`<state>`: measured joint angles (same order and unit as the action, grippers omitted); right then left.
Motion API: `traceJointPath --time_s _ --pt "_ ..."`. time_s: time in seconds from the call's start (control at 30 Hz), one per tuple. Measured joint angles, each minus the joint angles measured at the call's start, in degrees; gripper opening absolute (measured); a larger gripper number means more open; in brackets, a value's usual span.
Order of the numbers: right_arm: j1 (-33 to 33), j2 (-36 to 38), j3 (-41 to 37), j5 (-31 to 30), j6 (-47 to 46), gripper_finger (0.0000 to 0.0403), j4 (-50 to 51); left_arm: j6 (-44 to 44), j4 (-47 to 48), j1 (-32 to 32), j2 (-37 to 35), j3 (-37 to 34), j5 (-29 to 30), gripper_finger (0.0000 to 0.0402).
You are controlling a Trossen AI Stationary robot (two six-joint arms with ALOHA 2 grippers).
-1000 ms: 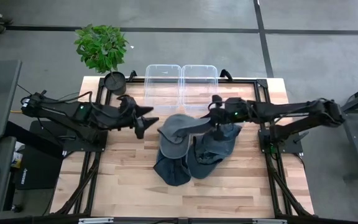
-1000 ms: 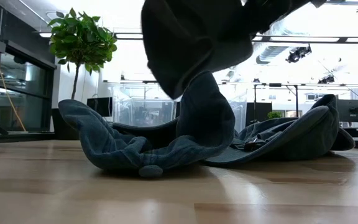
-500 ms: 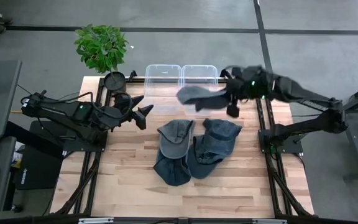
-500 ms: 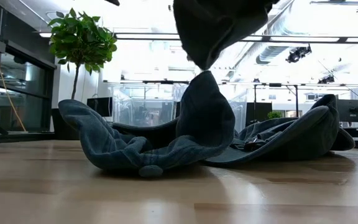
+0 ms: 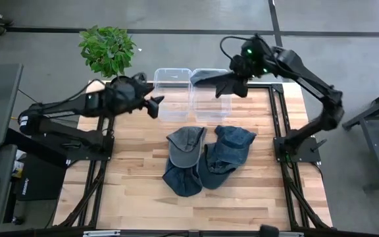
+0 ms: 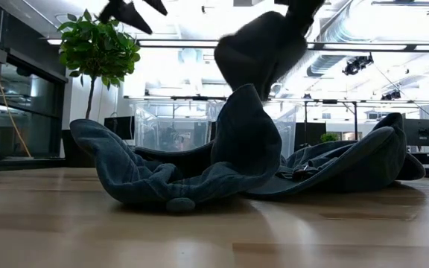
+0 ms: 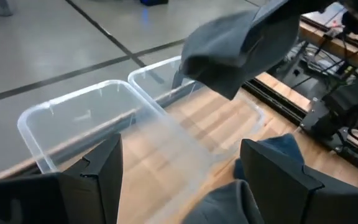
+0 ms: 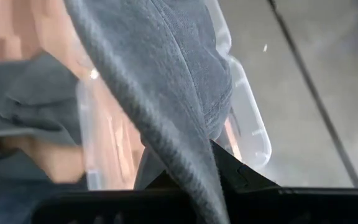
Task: Pick & Place hat
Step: Put the left gray cap into the right transparent bin
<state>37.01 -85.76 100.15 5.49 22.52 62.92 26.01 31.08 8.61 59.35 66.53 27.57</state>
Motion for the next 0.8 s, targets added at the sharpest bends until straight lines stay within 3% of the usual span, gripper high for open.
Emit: traceJointPath --time_s 0.2,0.4,0.57,0.8 --pt "3.4 -10.89 11.65 2.28 3.41 0.0004 8.15 -7.96 -7.6 15.65 0.04 -3.27 -21.09 0.0255" --pt "5.01 -20.54 22.18 4.78 6.89 0.0004 16.84 -9.67 -14.06 28.42 1.87 -6.82 -41.71 0.0255" --pt "5.92 -26.38 27.41 4.21 8.14 0.0004 20.55 -9.64 -19.63 34.25 4.59 -9.62 -52.7 0.0255" --pt "6.21 -29.75 28.05 2.84 8.16 0.0004 21.32 -9.46 -22.39 37.98 9.04 -10.86 -60.6 0.0255"
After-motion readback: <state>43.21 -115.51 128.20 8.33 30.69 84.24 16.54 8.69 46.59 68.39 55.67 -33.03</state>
